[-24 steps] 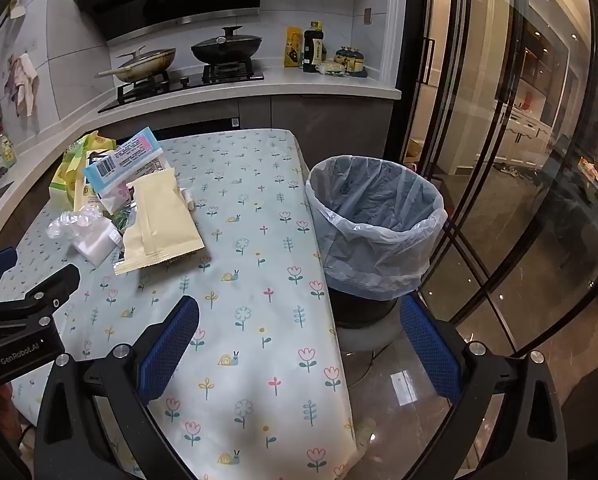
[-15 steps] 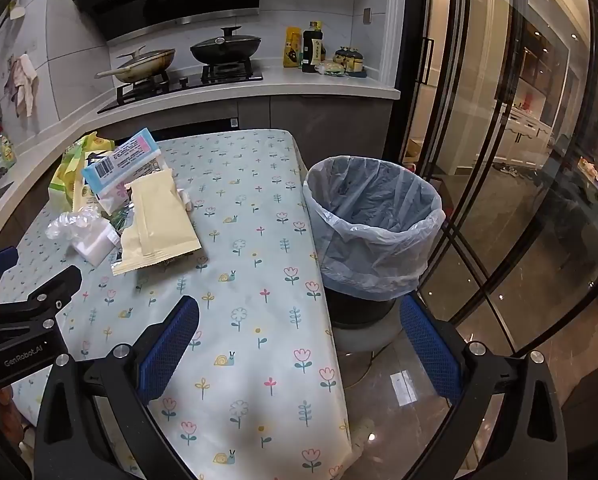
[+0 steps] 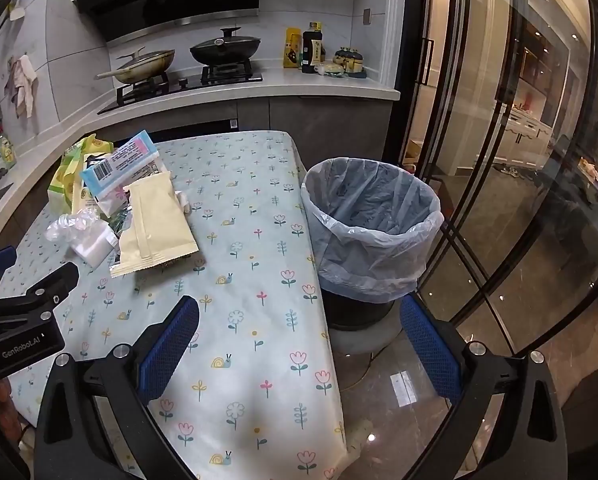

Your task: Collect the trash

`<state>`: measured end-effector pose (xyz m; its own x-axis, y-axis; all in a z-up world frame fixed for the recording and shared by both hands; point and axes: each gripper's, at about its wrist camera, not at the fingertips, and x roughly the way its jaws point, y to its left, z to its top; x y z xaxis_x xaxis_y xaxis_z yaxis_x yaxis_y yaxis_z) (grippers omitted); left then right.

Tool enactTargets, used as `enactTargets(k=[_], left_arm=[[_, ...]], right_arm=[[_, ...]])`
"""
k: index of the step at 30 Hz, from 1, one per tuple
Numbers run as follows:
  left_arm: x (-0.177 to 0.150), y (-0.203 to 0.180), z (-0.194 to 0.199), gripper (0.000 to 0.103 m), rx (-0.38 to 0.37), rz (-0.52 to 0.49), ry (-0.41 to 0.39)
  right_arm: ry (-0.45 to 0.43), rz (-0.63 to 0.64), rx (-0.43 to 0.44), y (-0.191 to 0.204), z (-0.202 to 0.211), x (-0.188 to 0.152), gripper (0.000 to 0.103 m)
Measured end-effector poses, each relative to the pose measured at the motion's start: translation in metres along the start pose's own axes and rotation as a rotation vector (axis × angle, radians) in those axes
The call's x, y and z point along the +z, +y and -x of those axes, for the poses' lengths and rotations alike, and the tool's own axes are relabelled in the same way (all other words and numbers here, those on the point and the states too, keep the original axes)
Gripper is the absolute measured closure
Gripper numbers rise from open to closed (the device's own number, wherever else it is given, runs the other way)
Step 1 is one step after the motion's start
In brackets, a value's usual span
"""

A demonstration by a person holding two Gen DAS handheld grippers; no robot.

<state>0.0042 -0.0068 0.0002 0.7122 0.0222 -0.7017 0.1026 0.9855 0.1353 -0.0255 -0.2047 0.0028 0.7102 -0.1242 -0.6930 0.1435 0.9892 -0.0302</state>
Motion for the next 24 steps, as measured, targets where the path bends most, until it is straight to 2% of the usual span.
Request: enactTargets(k=[24], left_arm=[[-0.0011,-0.006,-0.0004,0.007,-0.011,-0.004,0.011]], right_arm=[[0.008,0.003,0.003,0.0,-0.0036,-0.0007,0.007]])
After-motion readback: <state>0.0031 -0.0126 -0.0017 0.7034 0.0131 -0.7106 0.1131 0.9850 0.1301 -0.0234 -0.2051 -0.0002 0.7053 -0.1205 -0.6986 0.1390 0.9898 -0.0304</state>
